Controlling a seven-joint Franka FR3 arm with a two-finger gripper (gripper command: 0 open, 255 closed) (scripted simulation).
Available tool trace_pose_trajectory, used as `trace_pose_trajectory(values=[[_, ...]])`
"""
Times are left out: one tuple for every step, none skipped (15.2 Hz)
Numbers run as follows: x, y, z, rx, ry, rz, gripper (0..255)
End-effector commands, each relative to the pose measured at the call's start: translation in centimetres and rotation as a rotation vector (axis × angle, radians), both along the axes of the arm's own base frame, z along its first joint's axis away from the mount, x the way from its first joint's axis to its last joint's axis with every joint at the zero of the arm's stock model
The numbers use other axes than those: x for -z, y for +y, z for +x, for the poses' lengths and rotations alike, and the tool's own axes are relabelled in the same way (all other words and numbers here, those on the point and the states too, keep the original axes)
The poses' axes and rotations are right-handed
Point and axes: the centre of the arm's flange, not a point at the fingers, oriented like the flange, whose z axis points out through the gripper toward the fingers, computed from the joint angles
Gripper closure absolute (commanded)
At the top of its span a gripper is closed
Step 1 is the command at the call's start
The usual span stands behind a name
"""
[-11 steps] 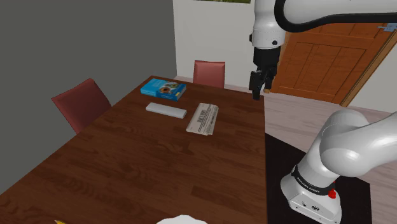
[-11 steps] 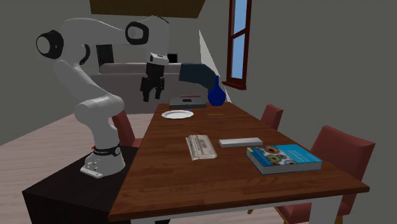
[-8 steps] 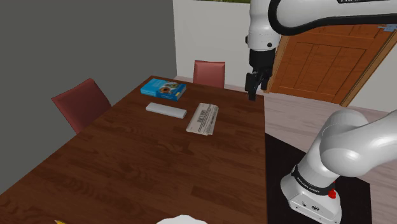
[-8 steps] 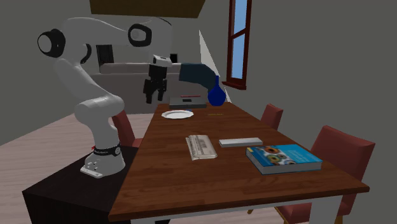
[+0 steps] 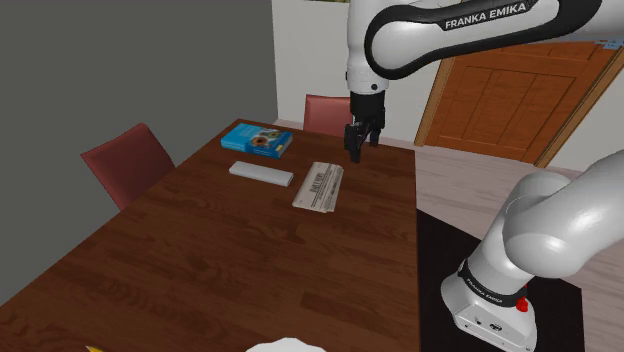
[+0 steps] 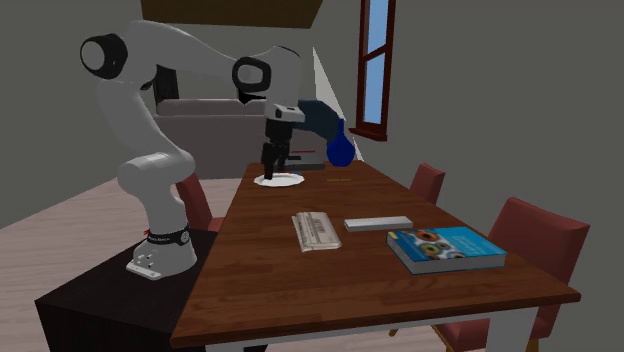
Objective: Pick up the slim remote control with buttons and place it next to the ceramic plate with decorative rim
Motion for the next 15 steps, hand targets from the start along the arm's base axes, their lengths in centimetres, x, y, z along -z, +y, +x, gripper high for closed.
trace_pose_trajectory(values=[[1.1, 0.4, 2.5, -0.016, -0.011, 0.005, 0], [1.6, 0.6, 3.6, -0.023, -0.016, 0.007, 0], [2.1, 0.9, 4.7, -0.031, -0.021, 0.009, 0], [2.6, 1.2, 5.8, -0.038, -0.025, 0.012, 0], [3.2, 1.4, 6.9, -0.046, -0.030, 0.014, 0], [3.7, 1.7, 8.0, -0.053, -0.035, 0.016, 0], [4.2, 2.0, 9.1, -0.061, -0.040, 0.019, 0], [4.7, 2.3, 10.2, -0.068, -0.044, 0.021, 0], [5.2, 2.7, 11.3, -0.076, -0.049, 0.023, 0], [5.7, 3.0, 12.4, -0.083, -0.054, 0.025, 0], [6.1, 3.3, 13.5, -0.091, -0.058, 0.028, 0], [6.6, 3.7, 14.5, -0.098, -0.063, 0.030, 0], [7.1, 4.0, 15.6, -0.106, -0.068, 0.032, 0], [7.6, 4.4, 16.7, -0.113, -0.073, 0.035, 0], [8.0, 4.8, 17.8, -0.121, -0.077, 0.037, 0]])
